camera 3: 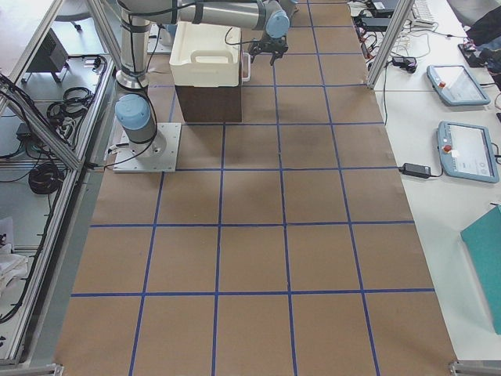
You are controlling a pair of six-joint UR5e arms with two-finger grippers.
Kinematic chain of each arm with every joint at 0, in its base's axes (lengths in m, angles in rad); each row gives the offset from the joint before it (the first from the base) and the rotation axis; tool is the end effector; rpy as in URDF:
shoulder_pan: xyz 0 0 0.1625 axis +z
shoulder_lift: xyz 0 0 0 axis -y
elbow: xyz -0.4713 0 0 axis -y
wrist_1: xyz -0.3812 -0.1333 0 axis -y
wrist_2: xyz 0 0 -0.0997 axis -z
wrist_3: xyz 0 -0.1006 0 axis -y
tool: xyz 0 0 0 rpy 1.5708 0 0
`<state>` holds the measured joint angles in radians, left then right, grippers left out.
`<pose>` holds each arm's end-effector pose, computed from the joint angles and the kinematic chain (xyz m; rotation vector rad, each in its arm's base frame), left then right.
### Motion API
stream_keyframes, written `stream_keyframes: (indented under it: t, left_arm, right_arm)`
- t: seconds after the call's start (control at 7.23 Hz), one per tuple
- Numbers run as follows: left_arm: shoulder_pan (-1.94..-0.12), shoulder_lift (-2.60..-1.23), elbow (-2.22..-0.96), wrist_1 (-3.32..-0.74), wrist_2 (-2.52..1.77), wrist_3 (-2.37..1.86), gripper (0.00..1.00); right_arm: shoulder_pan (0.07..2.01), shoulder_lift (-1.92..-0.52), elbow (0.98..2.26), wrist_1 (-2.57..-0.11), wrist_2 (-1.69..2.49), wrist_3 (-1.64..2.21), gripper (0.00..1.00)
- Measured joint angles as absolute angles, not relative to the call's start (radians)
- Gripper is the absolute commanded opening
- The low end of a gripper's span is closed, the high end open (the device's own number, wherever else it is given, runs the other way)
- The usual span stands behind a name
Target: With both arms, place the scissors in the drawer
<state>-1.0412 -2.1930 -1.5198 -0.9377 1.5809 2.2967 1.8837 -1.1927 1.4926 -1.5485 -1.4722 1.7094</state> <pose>0.2400 -0.6719 0.2451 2.3797 1.9536 0.0004 0.3213 -0.5278 0.3614 -1.8805 -2.2045 -0.3711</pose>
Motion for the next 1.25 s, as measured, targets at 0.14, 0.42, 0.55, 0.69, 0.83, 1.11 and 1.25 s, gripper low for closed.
stream_keyframes:
  t: [0.14,0.42,0.55,0.69,0.83,1.11,1.25]
  left_arm:
    - [-1.042,-2.206,-1.512,-0.938,1.581,2.229,1.0]
    - [-1.043,-2.234,-1.509,-0.937,1.57,2.168,0.9]
    - [-1.043,-2.245,-1.508,-0.937,1.562,2.159,0.9]
    - [-1.043,-2.25,-1.507,-0.937,1.559,2.158,0.9]
    - [-1.043,-2.252,-1.507,-0.937,1.559,2.16,0.81]
    - [-1.043,-2.254,-1.507,-0.931,1.559,2.172,0.71]
    - [-1.043,-2.255,-1.507,-0.924,1.559,2.183,0.67]
  right_arm:
    - [1.884,-1.186,1.493,-1.538,-1.47,1.721,1.0]
    - [1.884,-1.178,1.493,-1.53,-1.47,1.726,1.0]
    - [1.884,-1.175,1.493,-1.524,-1.47,1.727,1.0]
    - [1.884,-1.173,1.493,-1.509,-1.469,1.727,1.0]
    - [1.884,-1.171,1.493,-1.495,-1.469,1.727,1.0]
    - [1.884,-1.161,1.492,-1.489,-1.467,1.727,1.0]
    - [1.884,-1.155,1.492,-1.49,-1.466,1.727,1.0]
